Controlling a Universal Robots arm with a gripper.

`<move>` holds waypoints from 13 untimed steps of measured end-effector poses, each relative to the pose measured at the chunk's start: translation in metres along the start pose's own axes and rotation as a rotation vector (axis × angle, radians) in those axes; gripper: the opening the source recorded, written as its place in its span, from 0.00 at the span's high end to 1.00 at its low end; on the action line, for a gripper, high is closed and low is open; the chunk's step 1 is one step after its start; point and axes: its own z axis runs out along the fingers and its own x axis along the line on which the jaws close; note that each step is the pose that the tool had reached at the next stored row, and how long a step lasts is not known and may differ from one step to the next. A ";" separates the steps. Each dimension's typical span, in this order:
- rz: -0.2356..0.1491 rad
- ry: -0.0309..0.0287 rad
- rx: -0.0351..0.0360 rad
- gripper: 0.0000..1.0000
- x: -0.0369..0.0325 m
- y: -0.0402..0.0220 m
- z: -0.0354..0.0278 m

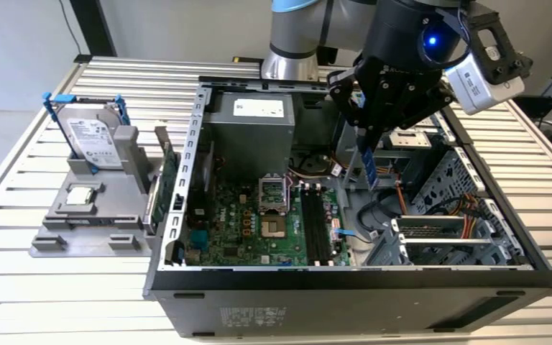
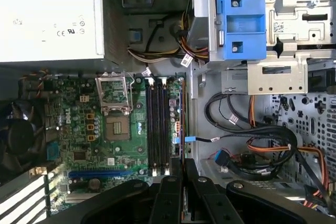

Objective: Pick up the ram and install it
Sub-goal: 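Insert the ram into the slot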

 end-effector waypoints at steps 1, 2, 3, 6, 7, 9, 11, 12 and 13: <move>0.000 0.0000 0.0000 1.00 0.0000 0.0000 0.0013; 0.000 0.0000 0.0000 1.00 0.0000 0.0000 0.0027; 0.000 0.0000 0.0000 1.00 0.0000 0.0000 0.0041; 0.000 0.0000 0.0001 1.00 0.0001 0.0002 0.0088; 0.000 0.0000 0.0002 1.00 0.0001 0.0002 0.0104; 0.000 0.0000 0.0003 1.00 -0.0001 0.0004 0.0134; 0.001 0.0000 0.0001 1.00 -0.0002 0.0007 0.0163; 0.001 0.0000 0.0001 1.00 -0.0003 0.0008 0.0178; 0.001 -0.0001 0.0001 1.00 -0.0003 0.0008 0.0194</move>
